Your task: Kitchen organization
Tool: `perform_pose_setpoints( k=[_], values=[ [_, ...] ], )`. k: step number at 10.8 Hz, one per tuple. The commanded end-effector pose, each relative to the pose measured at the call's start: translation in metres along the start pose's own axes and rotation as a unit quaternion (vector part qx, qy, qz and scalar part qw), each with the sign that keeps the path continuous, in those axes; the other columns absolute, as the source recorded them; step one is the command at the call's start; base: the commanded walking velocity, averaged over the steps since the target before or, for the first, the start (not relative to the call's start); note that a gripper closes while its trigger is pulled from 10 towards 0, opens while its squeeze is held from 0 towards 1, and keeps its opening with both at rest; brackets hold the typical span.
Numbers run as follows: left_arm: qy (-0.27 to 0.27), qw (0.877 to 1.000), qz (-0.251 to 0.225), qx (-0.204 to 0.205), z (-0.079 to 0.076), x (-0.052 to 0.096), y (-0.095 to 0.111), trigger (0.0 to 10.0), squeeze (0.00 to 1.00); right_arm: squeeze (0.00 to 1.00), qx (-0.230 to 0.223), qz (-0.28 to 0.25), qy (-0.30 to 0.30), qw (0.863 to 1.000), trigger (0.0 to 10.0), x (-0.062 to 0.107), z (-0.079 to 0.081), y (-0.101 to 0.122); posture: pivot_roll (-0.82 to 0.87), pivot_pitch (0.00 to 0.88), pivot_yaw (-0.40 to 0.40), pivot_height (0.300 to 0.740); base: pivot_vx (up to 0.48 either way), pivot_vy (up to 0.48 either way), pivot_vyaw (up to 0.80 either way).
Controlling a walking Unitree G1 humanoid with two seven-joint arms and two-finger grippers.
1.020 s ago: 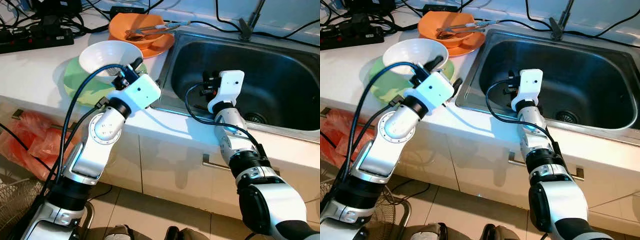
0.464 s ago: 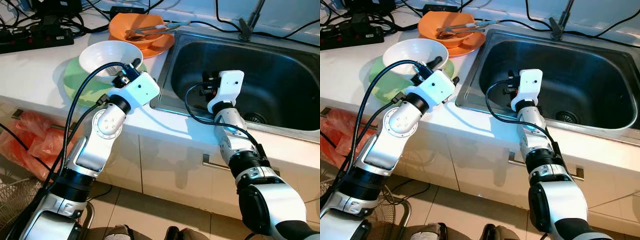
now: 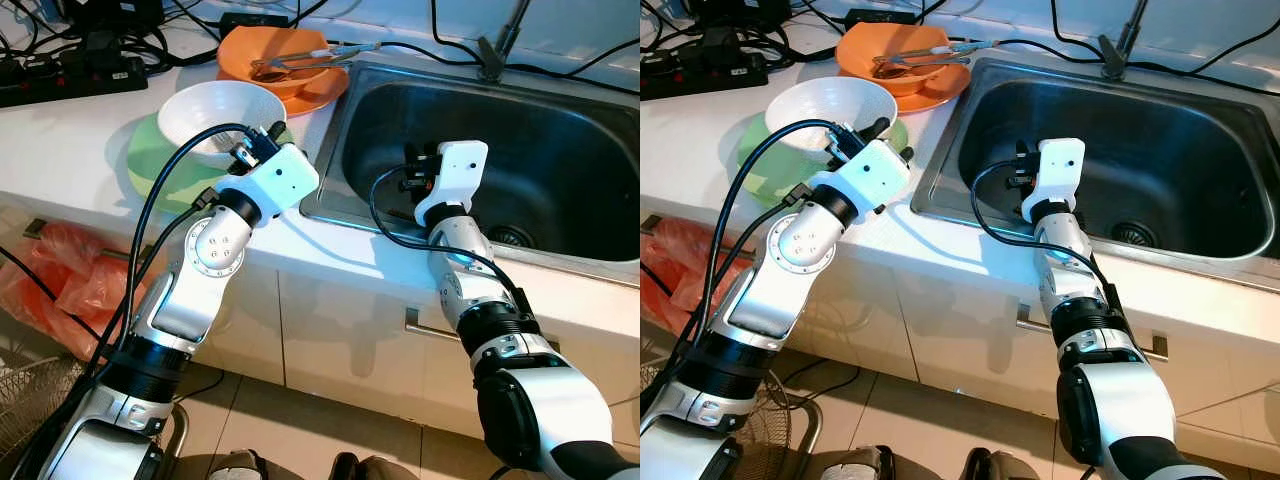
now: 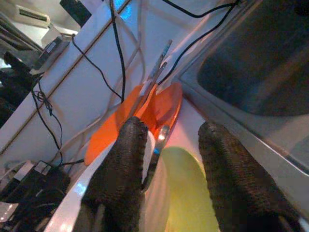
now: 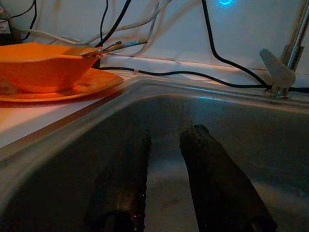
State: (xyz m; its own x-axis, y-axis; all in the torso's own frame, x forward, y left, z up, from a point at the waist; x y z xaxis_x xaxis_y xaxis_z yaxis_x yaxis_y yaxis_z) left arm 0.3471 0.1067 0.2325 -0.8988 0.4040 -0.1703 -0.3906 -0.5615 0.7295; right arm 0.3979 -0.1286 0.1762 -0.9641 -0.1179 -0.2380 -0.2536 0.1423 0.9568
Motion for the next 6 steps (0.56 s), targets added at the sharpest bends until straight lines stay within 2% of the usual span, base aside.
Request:
perform_pose_setpoints(
  k=[1,3,6],
  values=[
    [0.007,1.000,-0.004,-0.016,0.0043,-0.0024,0.0028,0.0,0.00,0.00,-0.008,0.039,0.011,0.999,10.0,0.0117,0.0074,-0.0213,0.12,0.127,-0.053,0.740,0.000,0.000,0.00],
    [0.020,0.999,0.005,-0.042,0.0097,-0.0046,0.0019,0.0,0.00,0.00,-0.008,0.038,0.013,0.999,10.0,0.0113,0.0076,-0.0208,0.12,0.127,-0.056,0.740,0.000,0.000,0.00],
    [0.026,0.998,0.009,-0.059,0.0129,-0.0040,0.0010,0.0,0.00,0.00,-0.009,0.039,0.014,0.999,10.0,0.0113,0.0083,-0.0209,0.12,0.136,-0.060,0.740,0.000,0.000,0.00]
  ],
)
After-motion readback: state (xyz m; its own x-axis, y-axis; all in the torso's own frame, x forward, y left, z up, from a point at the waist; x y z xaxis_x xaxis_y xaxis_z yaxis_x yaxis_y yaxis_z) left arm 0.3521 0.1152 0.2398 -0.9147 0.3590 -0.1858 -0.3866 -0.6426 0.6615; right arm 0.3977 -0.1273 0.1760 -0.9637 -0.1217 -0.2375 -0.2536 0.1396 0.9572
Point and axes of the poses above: a point about 5 cm out from each wrist's last joint towards the gripper, its own x axis pointing back from the gripper into the wrist, its own y axis along the axis of the wrist's last joint, z = x × y, the point moved 1 cm from there along -x, pointing out of the wrist towards the gripper, and after that the axes turned 9 degrees about x, right-handed, at the moved point
